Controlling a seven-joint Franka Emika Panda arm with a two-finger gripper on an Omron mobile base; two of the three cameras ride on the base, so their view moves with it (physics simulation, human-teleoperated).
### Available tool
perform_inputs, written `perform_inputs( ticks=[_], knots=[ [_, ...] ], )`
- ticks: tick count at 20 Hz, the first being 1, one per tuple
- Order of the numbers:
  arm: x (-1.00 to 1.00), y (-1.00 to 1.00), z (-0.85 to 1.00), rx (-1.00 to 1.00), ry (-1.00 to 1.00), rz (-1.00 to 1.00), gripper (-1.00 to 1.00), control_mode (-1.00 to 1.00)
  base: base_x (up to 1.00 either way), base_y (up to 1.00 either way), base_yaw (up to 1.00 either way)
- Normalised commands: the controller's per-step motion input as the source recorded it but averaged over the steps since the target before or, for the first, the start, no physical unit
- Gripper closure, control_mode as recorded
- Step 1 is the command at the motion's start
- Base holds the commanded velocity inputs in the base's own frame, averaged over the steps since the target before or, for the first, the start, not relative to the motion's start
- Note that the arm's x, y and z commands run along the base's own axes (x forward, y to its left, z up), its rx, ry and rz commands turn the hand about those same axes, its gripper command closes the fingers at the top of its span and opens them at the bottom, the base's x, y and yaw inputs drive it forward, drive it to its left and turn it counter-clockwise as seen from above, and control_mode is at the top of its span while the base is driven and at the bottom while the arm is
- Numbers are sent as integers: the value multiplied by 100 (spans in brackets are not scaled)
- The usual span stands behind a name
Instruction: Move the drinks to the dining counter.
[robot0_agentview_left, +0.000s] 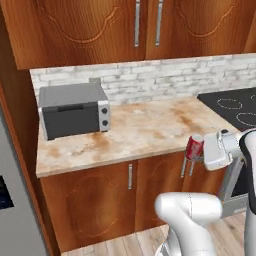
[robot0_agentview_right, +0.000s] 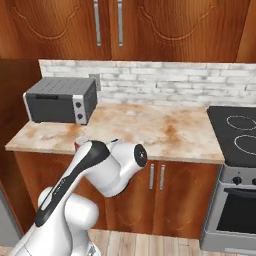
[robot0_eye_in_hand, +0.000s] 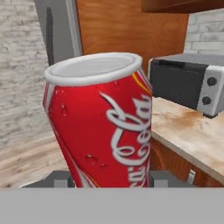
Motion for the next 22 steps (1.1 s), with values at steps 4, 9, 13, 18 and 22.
perform_inputs(
  ticks=[4,9,13,18,22],
  knots=[
    [0,0,0,0,0,0,100,100,-12,-64,-66],
    [0,0,0,0,0,0,100,100,2,-64,-74],
    [0,0,0,0,0,0,100,100,8,-47,-83],
    [0,0,0,0,0,0,100,100,6,-37,-85],
    [0,0,0,0,0,0,100,100,3,-28,-87]
  ],
)
